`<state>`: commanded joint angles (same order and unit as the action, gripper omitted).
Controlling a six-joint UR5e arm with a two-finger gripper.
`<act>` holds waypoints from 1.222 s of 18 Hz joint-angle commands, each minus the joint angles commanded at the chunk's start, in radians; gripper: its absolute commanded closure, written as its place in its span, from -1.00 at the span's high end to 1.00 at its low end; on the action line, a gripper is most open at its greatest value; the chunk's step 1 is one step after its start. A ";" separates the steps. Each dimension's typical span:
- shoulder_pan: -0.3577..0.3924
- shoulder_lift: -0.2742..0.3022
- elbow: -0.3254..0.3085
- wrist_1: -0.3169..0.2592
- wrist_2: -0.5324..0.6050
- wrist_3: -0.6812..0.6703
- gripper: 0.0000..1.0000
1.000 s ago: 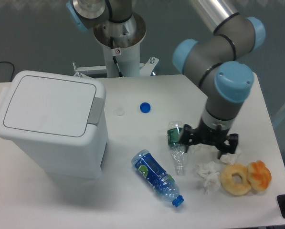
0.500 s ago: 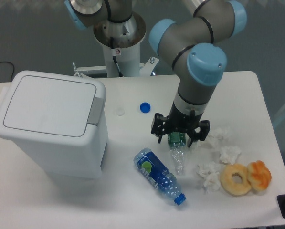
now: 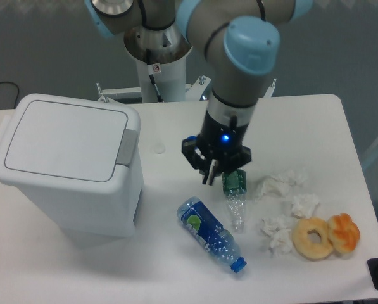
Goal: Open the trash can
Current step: 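Move the gripper to the trash can lid's front tab, then push the lid tab upward with the gripper to flip the lid open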
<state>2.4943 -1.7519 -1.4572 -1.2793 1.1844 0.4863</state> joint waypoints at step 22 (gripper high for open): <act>-0.106 0.114 -0.075 -0.032 -0.066 -0.026 -1.00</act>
<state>2.3884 -1.6383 -1.5324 -1.3116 1.1183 0.4602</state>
